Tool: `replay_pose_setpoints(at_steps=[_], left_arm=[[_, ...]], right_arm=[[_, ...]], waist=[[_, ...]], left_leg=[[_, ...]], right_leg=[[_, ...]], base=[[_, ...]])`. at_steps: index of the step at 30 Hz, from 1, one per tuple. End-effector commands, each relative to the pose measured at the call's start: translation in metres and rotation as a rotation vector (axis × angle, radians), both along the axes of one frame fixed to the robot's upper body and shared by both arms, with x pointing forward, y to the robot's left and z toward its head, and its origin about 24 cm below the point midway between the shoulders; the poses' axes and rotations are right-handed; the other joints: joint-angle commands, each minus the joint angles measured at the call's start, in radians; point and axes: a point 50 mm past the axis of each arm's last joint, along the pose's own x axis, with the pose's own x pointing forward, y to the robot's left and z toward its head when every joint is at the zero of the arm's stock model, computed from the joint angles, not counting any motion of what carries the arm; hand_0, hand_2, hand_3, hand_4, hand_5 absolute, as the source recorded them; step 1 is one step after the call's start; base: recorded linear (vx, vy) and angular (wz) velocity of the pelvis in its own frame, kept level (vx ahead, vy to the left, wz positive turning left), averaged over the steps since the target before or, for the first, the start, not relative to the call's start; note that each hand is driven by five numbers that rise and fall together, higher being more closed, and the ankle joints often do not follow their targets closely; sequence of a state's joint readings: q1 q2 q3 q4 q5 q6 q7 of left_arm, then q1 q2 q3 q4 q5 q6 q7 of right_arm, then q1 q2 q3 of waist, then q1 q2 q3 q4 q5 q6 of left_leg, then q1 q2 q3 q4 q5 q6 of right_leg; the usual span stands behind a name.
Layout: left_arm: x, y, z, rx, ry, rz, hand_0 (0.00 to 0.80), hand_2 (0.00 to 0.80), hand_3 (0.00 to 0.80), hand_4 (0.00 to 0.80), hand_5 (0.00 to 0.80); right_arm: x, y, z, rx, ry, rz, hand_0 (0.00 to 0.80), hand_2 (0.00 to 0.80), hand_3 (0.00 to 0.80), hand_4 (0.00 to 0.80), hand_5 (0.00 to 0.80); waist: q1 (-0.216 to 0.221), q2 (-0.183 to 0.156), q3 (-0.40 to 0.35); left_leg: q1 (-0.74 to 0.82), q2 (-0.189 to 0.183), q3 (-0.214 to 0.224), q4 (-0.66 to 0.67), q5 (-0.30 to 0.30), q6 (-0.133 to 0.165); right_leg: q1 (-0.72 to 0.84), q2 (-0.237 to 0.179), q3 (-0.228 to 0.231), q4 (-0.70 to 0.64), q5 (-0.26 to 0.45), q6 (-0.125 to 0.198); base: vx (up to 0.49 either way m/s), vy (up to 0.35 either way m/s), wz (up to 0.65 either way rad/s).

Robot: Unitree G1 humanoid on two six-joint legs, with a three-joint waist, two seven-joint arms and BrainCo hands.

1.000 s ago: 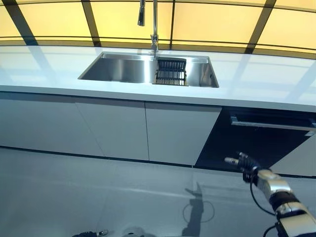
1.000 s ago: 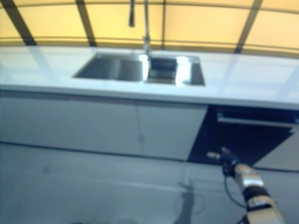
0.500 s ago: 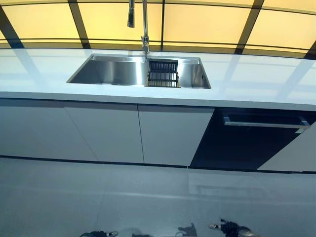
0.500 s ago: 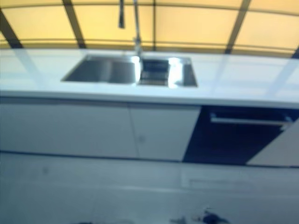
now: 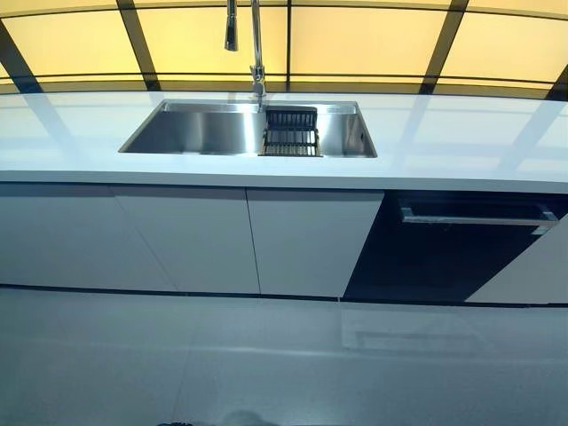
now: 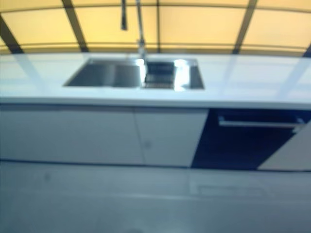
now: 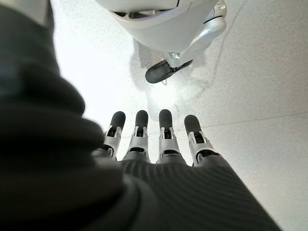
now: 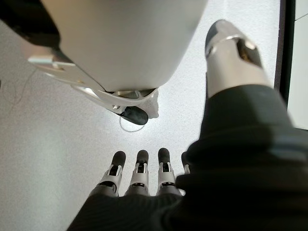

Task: Take plates into dishwasher

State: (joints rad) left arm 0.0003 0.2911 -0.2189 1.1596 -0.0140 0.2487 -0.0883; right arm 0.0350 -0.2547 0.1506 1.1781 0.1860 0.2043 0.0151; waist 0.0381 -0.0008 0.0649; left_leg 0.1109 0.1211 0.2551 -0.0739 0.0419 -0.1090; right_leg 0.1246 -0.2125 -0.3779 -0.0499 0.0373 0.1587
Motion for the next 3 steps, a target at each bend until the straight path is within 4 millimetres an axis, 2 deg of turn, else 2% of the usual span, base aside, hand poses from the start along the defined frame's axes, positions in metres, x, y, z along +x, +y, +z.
replay_pose_setpoints(at_steps=[1,3], left_arm=[[0.0120,0.0030,0.0025,0.018,-0.029,-0.007,0.000,0.000,0.000,0.000,0.000],[0.0120,0.0033,0.0026,0.020,-0.037,-0.008,0.000,0.000,0.000,0.000,0.000]], right_arm=[[0.0213,-0.0082,0.0047,-0.047,-0.036,0.036,0.000,0.000,0.000,0.000,0.000],[0.0225,-0.0067,0.0046,-0.041,-0.039,0.042,0.000,0.000,0.000,0.000,0.000]], waist=[[-0.015,-0.011,0.023],[-0.015,-0.012,0.023]], left_leg=[[0.007,-0.049,-0.007,0.005,-0.051,0.080],[0.008,-0.050,-0.009,0.005,-0.052,0.079]], right_leg=[[-0.023,0.031,0.015,0.051,-0.022,-0.010],[-0.022,0.029,0.016,0.052,-0.023,-0.009]], base=[[0.000,0.000,0.00],[0.000,0.000,0.00]])
